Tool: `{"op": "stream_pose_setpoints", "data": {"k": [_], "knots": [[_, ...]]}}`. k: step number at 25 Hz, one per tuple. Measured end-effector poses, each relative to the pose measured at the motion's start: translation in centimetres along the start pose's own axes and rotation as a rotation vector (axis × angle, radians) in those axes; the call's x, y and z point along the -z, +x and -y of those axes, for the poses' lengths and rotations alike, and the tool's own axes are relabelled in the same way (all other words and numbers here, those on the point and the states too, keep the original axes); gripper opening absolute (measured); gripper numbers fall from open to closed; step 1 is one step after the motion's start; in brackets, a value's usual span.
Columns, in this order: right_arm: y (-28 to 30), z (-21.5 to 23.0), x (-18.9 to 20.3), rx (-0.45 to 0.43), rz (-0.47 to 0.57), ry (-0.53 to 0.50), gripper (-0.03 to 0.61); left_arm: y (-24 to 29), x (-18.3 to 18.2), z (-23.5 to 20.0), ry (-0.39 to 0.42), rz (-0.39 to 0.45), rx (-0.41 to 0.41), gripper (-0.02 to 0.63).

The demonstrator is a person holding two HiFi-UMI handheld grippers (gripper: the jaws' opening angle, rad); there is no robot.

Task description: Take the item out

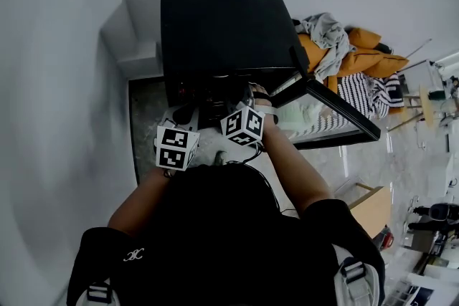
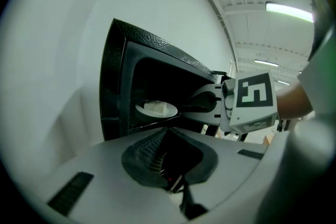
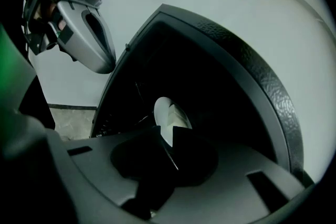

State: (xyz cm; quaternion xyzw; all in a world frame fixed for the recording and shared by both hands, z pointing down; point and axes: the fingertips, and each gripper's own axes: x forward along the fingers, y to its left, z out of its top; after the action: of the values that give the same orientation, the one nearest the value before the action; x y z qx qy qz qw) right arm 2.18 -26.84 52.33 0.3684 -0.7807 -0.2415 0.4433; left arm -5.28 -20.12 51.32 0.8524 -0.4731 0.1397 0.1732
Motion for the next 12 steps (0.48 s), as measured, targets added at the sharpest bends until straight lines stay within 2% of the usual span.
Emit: {"op": "stream_pose_setpoints", "data": {"k": [7,12], "knots": [[1.8,-1.1,-0.1,-0.059,0.008,-0.128,0.074,0.2,0.0,-0.6,-0.022,-0.003,-0.031,0.008],[3.1,-1.5,0.0,-0.087,0.007,-0.138,0.082,-0.1,0.6,-1.5,-0.039,-0.011,-0.063,0.008]]}}
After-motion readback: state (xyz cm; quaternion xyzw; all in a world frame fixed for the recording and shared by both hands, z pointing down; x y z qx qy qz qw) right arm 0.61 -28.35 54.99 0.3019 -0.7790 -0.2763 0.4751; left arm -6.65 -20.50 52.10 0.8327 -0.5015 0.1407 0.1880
